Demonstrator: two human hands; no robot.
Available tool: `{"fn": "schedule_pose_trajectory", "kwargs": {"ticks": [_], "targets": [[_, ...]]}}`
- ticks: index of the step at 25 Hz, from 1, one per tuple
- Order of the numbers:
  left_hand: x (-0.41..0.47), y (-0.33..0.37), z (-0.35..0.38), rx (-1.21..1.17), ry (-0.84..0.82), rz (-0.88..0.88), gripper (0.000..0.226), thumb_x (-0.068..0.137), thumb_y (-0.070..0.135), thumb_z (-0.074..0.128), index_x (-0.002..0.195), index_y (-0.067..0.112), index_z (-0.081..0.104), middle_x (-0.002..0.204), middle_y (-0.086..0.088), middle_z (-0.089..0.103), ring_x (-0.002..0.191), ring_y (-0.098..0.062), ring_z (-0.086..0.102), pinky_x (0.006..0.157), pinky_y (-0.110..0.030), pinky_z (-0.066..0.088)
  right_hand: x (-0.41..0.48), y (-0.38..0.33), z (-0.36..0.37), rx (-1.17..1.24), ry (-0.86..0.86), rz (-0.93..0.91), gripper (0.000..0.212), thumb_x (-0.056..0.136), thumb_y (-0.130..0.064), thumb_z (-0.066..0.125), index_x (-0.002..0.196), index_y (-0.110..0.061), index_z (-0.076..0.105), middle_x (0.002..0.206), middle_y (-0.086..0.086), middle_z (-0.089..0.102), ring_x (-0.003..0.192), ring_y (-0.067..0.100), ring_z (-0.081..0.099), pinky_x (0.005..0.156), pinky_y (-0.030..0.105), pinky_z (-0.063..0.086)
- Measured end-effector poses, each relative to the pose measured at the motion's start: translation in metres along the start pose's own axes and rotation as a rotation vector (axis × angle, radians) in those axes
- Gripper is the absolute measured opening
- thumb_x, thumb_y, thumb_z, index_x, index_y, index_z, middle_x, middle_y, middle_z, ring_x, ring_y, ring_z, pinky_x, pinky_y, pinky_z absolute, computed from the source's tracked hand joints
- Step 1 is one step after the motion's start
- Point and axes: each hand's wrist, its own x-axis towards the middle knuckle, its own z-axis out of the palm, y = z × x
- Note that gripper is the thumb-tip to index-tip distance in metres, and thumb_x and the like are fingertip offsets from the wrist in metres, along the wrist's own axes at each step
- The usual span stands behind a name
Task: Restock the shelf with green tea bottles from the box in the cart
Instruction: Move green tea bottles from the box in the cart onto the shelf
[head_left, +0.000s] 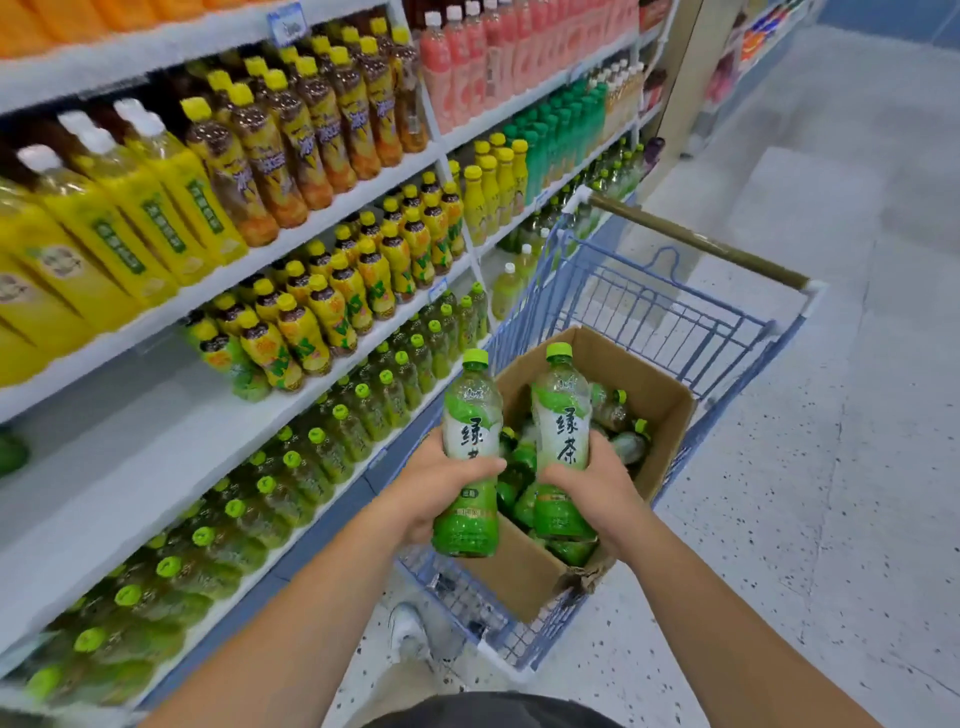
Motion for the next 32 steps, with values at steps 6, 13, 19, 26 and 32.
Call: {"fn": "schedule_pose_trajectory", "kwargs": {"ticks": [6, 13, 19, 26, 32], "targets": [[-0.069, -0.009, -0.061, -0.056, 0.319, 0.072, 0.045, 0.077, 0.012, 0.084, 0.115, 0.016, 0.061, 0.102, -0.014, 0.073, 0.085, -0.028, 0.072, 0.075, -0.043, 0.062, -0.014, -0.031, 0.062, -0.076, -0.159, -0.116, 0.040, 0.086, -0.027, 0.075, 0.122, -0.027, 0.057, 0.107, -0.001, 0.069, 0.092, 0.019, 0.069, 0.074, 0.039, 0.058], [-0.142, -0.034, -0.154, -0.152, 0.634, 0.119, 0.037, 0.079, 0.012, 0.082, 0.107, 0.019, 0.060, 0.099, -0.010, 0.072, 0.083, -0.024, 0.071, 0.073, -0.041, 0.061, -0.033, -0.065, 0.177, -0.262, -0.373, -0.226, 0.040, 0.085, -0.030, 0.078, 0.118, -0.025, 0.057, 0.108, 0.000, 0.067, 0.090, 0.017, 0.066, 0.074, 0.037, 0.055], [-0.194, -0.062, -0.255, -0.223, 0.786, 0.096, 0.042, 0.078, 0.013, 0.083, 0.108, 0.026, 0.057, 0.102, -0.008, 0.071, 0.091, -0.027, 0.071, 0.080, -0.046, 0.061, -0.060, -0.080, 0.300, -0.319, -0.474, -0.272, 0.036, 0.083, -0.022, 0.079, 0.113, -0.023, 0.059, 0.099, -0.004, 0.068, 0.084, 0.011, 0.065, 0.064, 0.028, 0.050], [-0.216, -0.087, -0.357, -0.110, 0.873, 0.067, 0.038, 0.075, 0.011, 0.082, 0.104, 0.023, 0.060, 0.094, -0.005, 0.072, 0.086, -0.022, 0.071, 0.068, -0.035, 0.060, -0.056, -0.091, 0.418, -0.382, -0.560, -0.279, 0.038, 0.080, -0.023, 0.082, 0.113, -0.026, 0.063, 0.102, -0.004, 0.072, 0.088, 0.013, 0.070, 0.068, 0.031, 0.057], [-0.177, -0.126, -0.408, -0.100, 0.978, 0.017, 0.039, 0.072, 0.019, 0.088, 0.097, 0.028, 0.060, 0.092, 0.004, 0.072, 0.083, -0.011, 0.070, 0.070, -0.029, 0.059, -0.003, -0.069, 0.502, -0.452, -0.633, -0.250, 0.038, 0.079, -0.023, 0.082, 0.111, -0.027, 0.062, 0.102, -0.003, 0.074, 0.090, 0.017, 0.073, 0.081, 0.045, 0.062]]}}
